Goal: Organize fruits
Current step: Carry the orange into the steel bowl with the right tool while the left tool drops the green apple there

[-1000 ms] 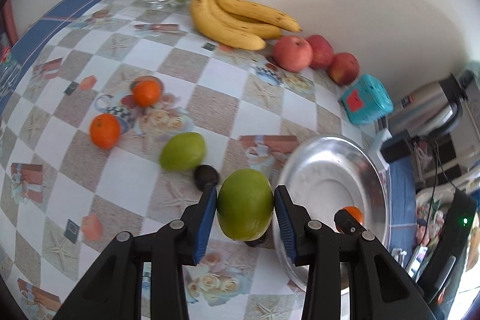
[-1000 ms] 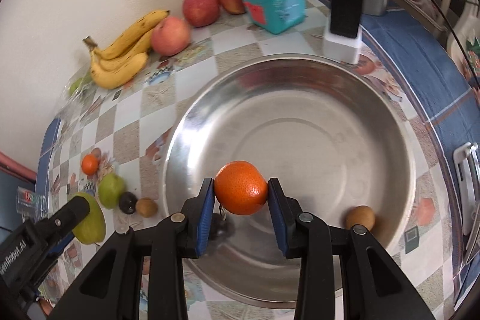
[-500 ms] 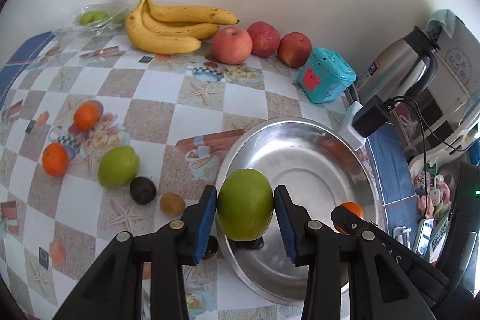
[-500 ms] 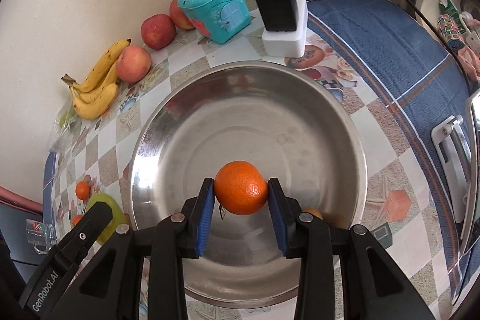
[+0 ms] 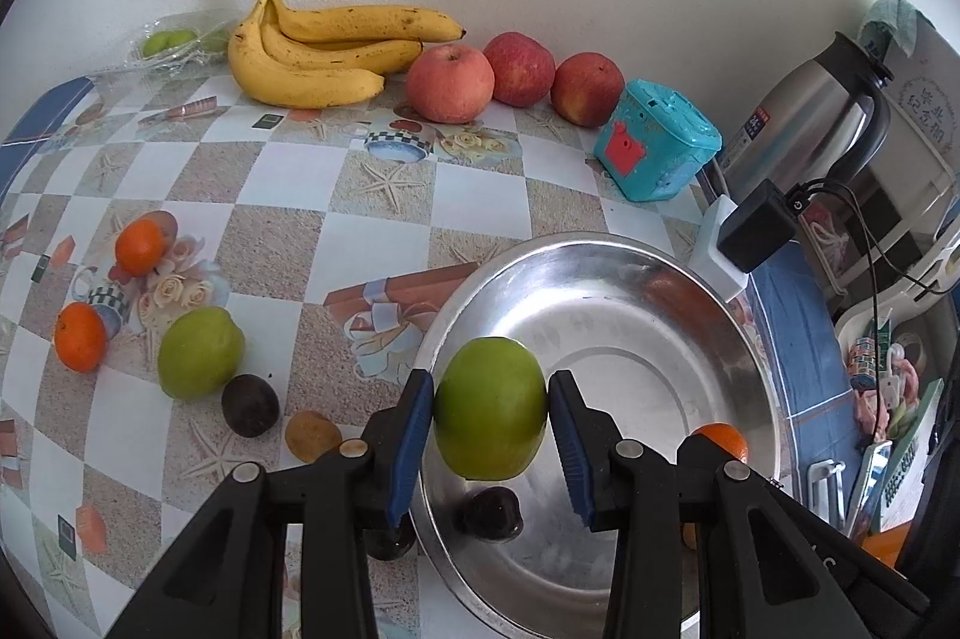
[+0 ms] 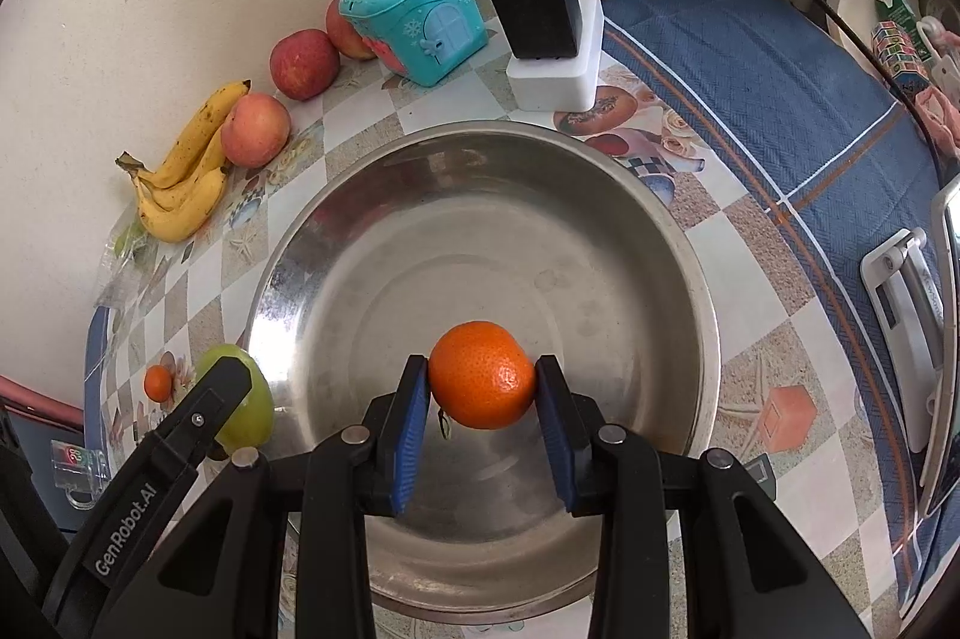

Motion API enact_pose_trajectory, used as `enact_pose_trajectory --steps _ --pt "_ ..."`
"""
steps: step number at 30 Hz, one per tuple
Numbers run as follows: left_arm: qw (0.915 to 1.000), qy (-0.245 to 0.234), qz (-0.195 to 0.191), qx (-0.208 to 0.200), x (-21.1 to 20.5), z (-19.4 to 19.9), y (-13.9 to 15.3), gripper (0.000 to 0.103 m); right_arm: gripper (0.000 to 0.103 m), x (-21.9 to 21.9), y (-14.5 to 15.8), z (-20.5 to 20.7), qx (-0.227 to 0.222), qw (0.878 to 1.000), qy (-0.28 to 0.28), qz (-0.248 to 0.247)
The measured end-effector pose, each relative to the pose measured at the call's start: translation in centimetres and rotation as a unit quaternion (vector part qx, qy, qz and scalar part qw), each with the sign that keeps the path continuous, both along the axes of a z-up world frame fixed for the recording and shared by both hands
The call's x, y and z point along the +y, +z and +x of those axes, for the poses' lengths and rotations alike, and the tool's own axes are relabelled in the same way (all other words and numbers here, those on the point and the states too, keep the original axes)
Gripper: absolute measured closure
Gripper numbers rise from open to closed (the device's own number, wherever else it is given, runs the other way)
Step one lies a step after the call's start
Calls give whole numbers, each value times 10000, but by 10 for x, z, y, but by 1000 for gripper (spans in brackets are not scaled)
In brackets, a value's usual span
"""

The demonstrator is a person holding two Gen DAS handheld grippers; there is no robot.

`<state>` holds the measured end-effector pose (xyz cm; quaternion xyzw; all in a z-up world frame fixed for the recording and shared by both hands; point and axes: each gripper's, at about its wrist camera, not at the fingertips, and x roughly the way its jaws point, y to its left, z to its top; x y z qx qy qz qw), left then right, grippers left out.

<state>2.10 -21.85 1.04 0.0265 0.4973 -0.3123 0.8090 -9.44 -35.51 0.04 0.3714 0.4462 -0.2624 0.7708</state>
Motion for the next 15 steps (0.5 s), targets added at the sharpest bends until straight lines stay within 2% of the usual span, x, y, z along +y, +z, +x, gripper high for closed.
enact_pose_trajectory --steps 15 --pt "10000 -12 26 39 0 -1 1 60 66 1 1 -1 192 9996 -22 -194"
